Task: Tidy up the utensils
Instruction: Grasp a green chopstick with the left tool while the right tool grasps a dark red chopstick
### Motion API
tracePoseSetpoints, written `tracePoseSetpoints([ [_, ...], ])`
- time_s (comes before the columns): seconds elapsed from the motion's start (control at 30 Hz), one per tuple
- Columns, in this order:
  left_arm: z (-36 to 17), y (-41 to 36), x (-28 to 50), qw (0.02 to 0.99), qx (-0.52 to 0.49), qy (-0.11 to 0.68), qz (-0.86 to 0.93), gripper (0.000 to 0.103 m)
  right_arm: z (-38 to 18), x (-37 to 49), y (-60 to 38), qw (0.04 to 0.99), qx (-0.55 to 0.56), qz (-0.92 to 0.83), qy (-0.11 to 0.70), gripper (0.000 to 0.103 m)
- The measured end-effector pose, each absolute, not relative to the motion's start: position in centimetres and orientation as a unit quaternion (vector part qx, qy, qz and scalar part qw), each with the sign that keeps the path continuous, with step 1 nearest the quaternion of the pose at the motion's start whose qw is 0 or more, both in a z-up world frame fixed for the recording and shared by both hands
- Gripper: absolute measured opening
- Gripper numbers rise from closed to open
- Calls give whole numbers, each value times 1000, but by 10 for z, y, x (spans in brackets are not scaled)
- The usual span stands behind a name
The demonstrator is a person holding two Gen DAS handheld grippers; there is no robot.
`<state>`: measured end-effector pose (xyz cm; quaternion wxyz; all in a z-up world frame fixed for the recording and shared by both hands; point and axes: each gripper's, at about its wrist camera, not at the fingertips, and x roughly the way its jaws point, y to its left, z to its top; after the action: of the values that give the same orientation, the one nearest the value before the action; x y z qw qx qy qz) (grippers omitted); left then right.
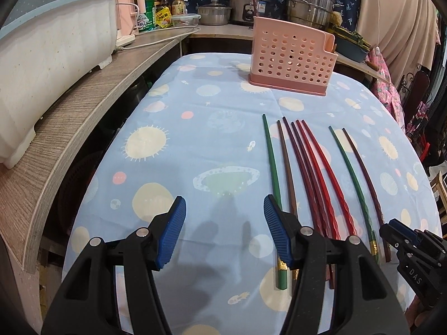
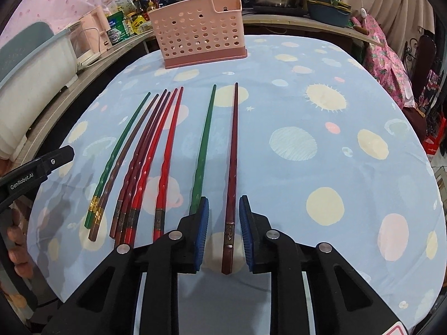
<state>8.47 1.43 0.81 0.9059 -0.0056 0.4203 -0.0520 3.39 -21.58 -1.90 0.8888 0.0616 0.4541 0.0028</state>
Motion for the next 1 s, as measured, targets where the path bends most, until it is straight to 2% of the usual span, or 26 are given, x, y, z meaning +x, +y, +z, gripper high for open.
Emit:
tracePoseSetpoints([
  [0.47, 2, 12, 80, 899, -12, 432, -64, 55, -26, 32, -215, 887, 59, 3, 459, 8],
  [1.0, -8, 0, 70, 888, -14, 450, -93, 55, -26, 34, -217, 887, 59, 5, 457, 8],
])
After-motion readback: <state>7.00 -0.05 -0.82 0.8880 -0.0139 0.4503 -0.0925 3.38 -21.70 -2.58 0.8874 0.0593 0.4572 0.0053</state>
